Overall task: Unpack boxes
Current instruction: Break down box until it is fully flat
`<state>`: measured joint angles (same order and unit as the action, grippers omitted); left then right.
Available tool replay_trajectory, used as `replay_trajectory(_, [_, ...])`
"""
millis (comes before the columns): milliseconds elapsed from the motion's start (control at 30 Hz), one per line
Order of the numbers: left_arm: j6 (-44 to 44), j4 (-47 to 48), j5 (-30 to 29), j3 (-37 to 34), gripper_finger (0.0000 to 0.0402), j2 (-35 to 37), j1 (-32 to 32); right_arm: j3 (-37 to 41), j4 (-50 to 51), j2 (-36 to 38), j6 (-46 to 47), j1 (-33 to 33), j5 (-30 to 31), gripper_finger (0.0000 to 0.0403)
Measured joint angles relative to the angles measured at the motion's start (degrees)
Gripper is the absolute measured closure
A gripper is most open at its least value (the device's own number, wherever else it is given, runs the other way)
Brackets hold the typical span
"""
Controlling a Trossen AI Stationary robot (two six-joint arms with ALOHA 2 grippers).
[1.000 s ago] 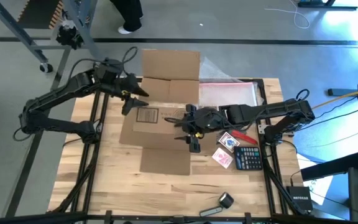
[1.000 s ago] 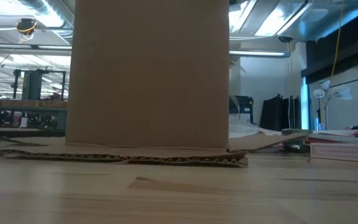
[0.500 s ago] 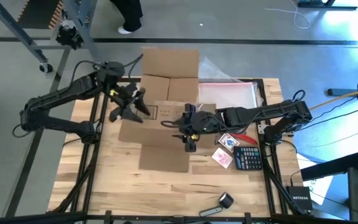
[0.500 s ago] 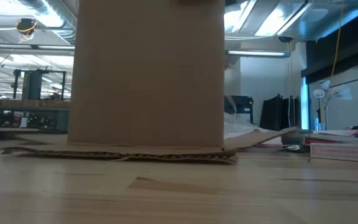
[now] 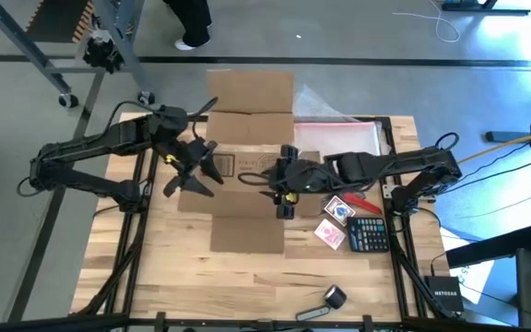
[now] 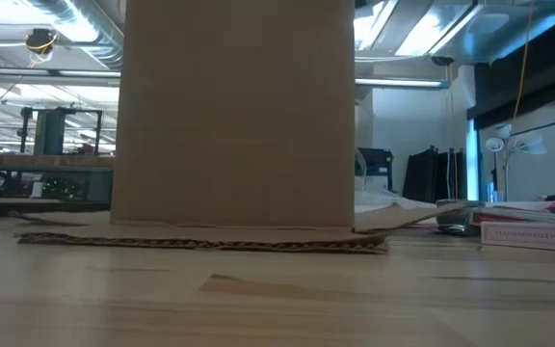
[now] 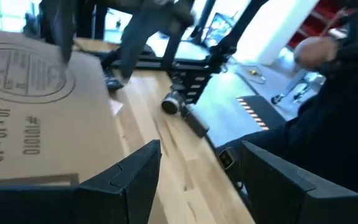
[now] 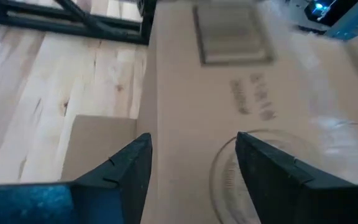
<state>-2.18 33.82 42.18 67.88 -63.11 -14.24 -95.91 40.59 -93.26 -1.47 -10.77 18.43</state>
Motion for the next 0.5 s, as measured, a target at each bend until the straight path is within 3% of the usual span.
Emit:
replay_trajectory(233, [0.8,0.7,-2.9,1.8,0.0192,0.0,0.4,-9.0,4.7,0.1,2.6,-0.9,-0.6,0.0178])
replay_trajectory(500, [-4.5,9.5,-25.3,7.5,0.0192,1.4,-3.2,-6.0,4.8,0.1,5.9,-0.9,-5.0,0.0178])
